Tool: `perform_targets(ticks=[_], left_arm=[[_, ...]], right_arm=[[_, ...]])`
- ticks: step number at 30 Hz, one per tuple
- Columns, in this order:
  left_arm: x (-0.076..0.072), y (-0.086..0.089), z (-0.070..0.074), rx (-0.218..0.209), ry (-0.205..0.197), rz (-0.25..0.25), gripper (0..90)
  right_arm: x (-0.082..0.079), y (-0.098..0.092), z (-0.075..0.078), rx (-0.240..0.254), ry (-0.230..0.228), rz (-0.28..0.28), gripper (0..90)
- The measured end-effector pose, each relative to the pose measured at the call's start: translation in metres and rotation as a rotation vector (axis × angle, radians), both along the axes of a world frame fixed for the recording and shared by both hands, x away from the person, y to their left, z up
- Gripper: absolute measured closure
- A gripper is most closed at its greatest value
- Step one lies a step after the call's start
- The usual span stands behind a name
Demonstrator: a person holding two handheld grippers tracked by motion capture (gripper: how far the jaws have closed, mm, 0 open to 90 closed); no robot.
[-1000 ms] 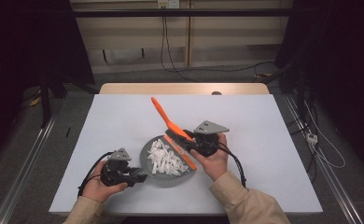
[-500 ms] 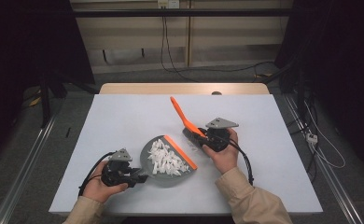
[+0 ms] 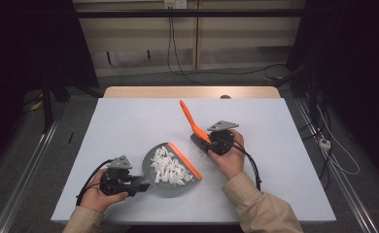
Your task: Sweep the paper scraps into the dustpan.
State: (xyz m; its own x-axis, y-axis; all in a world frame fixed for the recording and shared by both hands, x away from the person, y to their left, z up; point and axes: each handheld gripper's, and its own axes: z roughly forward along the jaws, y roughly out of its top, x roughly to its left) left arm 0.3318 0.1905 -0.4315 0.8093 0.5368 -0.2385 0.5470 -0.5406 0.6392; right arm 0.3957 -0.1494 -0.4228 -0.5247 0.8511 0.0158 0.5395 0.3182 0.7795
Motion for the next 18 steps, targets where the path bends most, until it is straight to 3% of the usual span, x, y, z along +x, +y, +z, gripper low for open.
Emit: perform_targets(ticks=[4,8,10,12,15,17,18], left_arm=[[0.0,-0.006,-0.001,0.019,0.004,-0.023,62.2],[0.0,-0.012,-0.001,0.023,0.002,-0.03,62.2],[0.001,-0.014,-0.002,0.025,0.003,-0.033,62.2],[0.001,-0.015,-0.003,0.026,0.003,-0.033,62.2],[0.001,-0.015,-0.002,0.025,0.006,-0.027,62.2],[0.001,-0.015,-0.002,0.022,0.004,-0.026,62.2],[0.001,-0.015,-0.002,0.024,0.005,-0.023,62.2]], right_arm=[[-0.012,0.008,-0.003,0.027,-0.016,0.002,71.3],[-0.02,0.02,-0.003,0.011,-0.036,0.021,71.3],[-0.021,0.024,-0.004,0.039,-0.028,0.034,71.3],[-0.024,0.028,-0.004,0.034,-0.037,0.032,71.3],[-0.025,0.032,-0.004,0.098,-0.017,0.048,71.3],[-0.028,0.036,-0.003,0.09,-0.036,0.051,71.3],[-0.028,0.037,-0.002,0.123,-0.026,0.06,71.3]])
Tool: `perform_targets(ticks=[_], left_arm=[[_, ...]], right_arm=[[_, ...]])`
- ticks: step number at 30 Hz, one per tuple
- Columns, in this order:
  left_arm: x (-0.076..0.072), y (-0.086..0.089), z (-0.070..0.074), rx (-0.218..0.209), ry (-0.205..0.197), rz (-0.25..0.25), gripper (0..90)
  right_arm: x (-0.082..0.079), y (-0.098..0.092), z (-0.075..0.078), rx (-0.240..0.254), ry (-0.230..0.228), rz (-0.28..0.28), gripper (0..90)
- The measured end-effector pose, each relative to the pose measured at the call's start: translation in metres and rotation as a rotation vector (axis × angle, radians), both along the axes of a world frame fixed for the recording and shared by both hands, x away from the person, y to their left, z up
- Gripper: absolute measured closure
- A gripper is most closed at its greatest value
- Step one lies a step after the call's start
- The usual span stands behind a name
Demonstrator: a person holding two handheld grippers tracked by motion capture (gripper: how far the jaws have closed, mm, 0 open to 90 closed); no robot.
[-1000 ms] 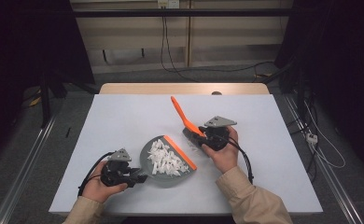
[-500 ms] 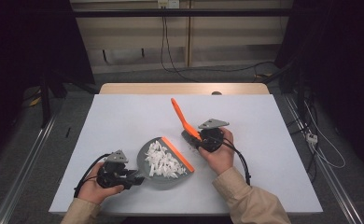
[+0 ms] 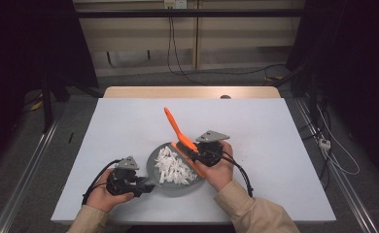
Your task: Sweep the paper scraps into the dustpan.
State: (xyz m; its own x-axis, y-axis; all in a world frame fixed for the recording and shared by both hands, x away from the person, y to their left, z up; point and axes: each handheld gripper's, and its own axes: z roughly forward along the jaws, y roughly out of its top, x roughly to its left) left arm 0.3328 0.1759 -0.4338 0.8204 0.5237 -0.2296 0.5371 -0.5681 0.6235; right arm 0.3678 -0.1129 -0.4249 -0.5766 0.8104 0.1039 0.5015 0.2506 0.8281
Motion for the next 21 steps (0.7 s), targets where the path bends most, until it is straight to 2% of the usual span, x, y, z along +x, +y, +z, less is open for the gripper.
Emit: perform_targets(ticks=[1,4,6,8,10,12,19,21], left_arm=[[0.0,0.0,0.0,-0.003,-0.002,0.003,62.2],[0.0,0.0,-0.001,-0.005,-0.004,0.009,62.3],[0.0,0.002,0.0,-0.009,-0.007,0.011,62.3],[0.0,0.004,0.001,-0.014,-0.007,0.018,62.3],[0.0,0.006,0.002,-0.015,-0.008,0.021,62.3],[0.0,0.008,0.001,-0.018,-0.006,0.026,62.3],[0.0,0.012,0.002,-0.016,-0.009,0.035,62.2],[0.001,0.014,0.002,-0.016,-0.003,0.041,62.1]], right_arm=[[0.0,0.0,0.001,0.039,0.014,0.004,71.3],[-0.003,0.004,0.005,0.072,0.016,0.015,71.3],[-0.004,0.005,0.008,0.045,-0.027,0.011,71.3],[0.0,0.001,0.01,0.071,-0.039,0.011,71.3],[0.003,-0.004,0.011,0.077,-0.052,0.001,71.3],[0.008,-0.008,0.011,0.088,-0.047,-0.014,71.3],[0.026,-0.018,-0.001,0.036,-0.056,-0.072,71.2],[0.03,-0.018,-0.005,0.0,-0.06,-0.084,71.3]])
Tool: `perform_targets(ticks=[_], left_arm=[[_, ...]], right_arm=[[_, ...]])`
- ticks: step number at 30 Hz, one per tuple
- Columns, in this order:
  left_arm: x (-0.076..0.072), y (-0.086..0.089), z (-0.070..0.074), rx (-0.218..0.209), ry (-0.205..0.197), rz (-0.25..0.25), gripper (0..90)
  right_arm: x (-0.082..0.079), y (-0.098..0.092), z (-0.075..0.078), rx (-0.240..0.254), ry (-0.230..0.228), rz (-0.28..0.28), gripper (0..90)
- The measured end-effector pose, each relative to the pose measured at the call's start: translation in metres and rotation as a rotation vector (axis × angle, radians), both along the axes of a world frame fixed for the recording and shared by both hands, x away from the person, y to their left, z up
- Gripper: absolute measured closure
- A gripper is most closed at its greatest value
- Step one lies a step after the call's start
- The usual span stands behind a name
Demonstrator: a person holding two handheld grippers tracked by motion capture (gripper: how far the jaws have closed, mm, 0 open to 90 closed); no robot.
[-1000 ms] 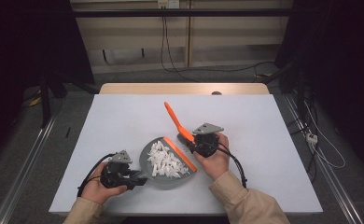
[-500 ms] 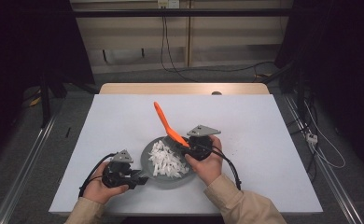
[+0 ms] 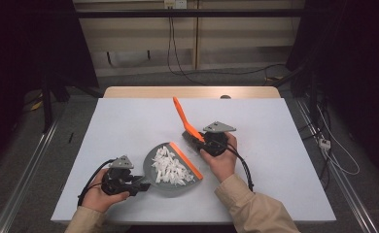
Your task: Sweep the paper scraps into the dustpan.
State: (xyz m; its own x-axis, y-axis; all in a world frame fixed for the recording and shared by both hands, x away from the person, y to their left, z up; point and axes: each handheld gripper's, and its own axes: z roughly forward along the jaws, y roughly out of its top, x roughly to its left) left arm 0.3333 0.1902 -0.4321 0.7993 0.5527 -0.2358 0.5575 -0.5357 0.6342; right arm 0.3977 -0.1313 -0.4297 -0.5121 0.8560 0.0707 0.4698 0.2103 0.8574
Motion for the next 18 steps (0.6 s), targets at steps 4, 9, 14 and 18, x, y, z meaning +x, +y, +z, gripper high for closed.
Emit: perform_targets(ticks=[4,9,14,18], left_arm=[[0.002,0.003,-0.001,-0.007,-0.001,0.012,61.9],[0.002,0.002,-0.001,-0.005,0.004,0.012,61.9],[0.002,0.002,-0.002,0.0,0.008,0.01,62.0],[0.002,0.002,-0.002,0.0,0.009,0.011,61.9]], right_arm=[[0.004,0.007,-0.004,-0.028,-0.008,0.045,71.3],[-0.003,0.025,-0.002,-0.051,-0.004,0.118,71.2],[-0.01,0.032,0.001,-0.004,0.007,0.164,71.2],[-0.015,0.03,0.013,0.05,0.004,0.189,71.2]])
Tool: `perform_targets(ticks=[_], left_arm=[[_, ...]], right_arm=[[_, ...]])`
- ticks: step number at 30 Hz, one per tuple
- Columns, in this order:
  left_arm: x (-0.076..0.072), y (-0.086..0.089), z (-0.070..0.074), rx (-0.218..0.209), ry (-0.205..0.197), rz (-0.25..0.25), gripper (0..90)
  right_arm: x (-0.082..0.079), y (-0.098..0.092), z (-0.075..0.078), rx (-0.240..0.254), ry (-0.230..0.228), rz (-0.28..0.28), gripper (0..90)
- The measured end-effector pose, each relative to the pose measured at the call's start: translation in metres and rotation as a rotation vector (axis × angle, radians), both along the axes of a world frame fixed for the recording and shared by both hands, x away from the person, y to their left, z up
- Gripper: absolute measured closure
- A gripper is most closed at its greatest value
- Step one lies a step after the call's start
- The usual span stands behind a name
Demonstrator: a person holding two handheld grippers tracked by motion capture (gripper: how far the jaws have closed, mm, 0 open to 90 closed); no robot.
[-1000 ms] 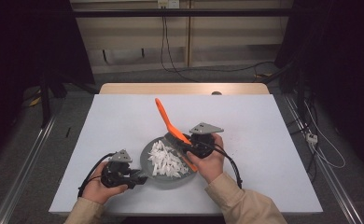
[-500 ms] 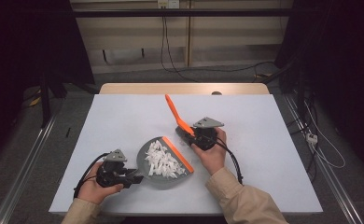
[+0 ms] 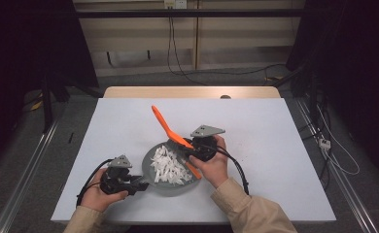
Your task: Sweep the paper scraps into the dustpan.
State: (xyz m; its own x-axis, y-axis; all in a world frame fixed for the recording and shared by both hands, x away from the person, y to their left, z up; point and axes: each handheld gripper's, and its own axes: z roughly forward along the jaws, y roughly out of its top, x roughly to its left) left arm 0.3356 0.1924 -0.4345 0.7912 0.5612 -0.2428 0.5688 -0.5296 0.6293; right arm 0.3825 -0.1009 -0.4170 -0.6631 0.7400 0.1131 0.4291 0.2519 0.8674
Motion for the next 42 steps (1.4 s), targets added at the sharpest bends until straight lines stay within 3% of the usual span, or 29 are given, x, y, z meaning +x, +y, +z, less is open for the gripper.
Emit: perform_targets(ticks=[7,16,18,20,24,26,28,32,33,35,37,42], left_arm=[[0.0,0.0,-0.001,0.003,0.002,-0.004,61.9],[-0.003,-0.001,0.0,0.016,0.006,-0.024,62.2],[-0.003,-0.002,0.001,0.019,0.004,-0.031,62.2],[-0.004,-0.004,0.002,0.033,0.0,-0.045,62.3],[-0.005,-0.01,0.001,0.031,0.0,-0.047,62.3],[-0.004,-0.012,0.001,0.032,-0.001,-0.048,62.3],[-0.004,-0.012,0.001,0.032,-0.001,-0.049,62.3],[-0.004,-0.012,0.001,0.026,0.002,-0.044,62.3],[-0.004,-0.012,0.001,0.025,0.0,-0.04,62.2],[-0.004,-0.012,0.0,0.022,-0.003,-0.032,62.1],[-0.005,-0.013,0.001,0.027,-0.015,-0.029,61.6],[-0.01,-0.019,0.003,0.057,-0.037,-0.033,51.7]], right_arm=[[0.004,-0.019,0.003,0.048,0.011,-0.051,71.2],[-0.001,-0.04,-0.007,-0.013,0.01,-0.114,71.2],[-0.004,-0.042,-0.012,-0.052,-0.009,-0.123,71.2],[-0.007,-0.042,-0.016,-0.084,-0.029,-0.116,71.2],[-0.016,-0.033,-0.016,-0.082,-0.032,-0.081,71.1],[-0.02,-0.029,-0.017,-0.07,-0.034,-0.053,71.1],[-0.021,-0.025,-0.016,-0.041,-0.021,-0.044,71.1],[-0.023,-0.021,-0.015,-0.03,-0.03,-0.04,71.1],[-0.023,-0.021,-0.013,-0.011,-0.029,-0.041,71.1],[-0.022,-0.022,-0.01,0.073,0.01,-0.011,71.1],[-0.023,-0.02,-0.005,0.044,-0.023,-0.014,71.2],[-0.019,-0.028,0.0,0.046,-0.036,-0.041,71.1]])
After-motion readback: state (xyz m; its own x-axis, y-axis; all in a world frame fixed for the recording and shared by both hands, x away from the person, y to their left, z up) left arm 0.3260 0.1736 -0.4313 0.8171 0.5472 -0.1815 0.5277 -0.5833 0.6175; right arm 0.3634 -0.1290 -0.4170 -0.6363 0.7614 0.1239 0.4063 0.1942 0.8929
